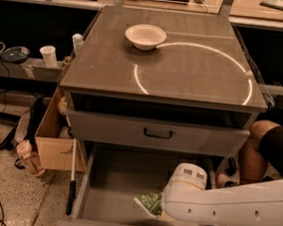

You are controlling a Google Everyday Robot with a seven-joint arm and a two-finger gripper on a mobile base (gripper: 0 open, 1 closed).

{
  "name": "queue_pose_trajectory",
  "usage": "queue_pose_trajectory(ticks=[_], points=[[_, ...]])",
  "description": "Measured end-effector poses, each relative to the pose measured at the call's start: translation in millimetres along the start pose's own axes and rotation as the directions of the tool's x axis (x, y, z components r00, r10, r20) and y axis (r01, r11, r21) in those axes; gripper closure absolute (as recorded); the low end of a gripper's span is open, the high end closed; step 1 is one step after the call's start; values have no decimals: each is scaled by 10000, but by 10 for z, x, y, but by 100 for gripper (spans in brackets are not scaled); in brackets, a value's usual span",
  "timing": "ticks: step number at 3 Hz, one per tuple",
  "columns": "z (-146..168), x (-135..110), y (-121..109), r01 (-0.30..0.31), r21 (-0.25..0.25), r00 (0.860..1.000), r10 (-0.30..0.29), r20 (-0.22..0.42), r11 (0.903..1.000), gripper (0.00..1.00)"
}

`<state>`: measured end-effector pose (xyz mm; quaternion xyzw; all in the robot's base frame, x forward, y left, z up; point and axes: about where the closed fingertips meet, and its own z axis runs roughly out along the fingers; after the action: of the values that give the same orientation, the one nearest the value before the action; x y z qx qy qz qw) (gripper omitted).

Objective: Place green jalapeno chip bag into middle drawer

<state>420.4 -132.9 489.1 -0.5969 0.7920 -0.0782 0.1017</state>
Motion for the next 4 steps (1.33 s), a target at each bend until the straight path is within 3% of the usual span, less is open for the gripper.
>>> queue_pose_trajectory(ticks=[1,4], points=[[92,-41,-22,60,72,10000,-60,9,10000,100],[727,-203,-119,313,-361,9989,-324,-324,9989,100]])
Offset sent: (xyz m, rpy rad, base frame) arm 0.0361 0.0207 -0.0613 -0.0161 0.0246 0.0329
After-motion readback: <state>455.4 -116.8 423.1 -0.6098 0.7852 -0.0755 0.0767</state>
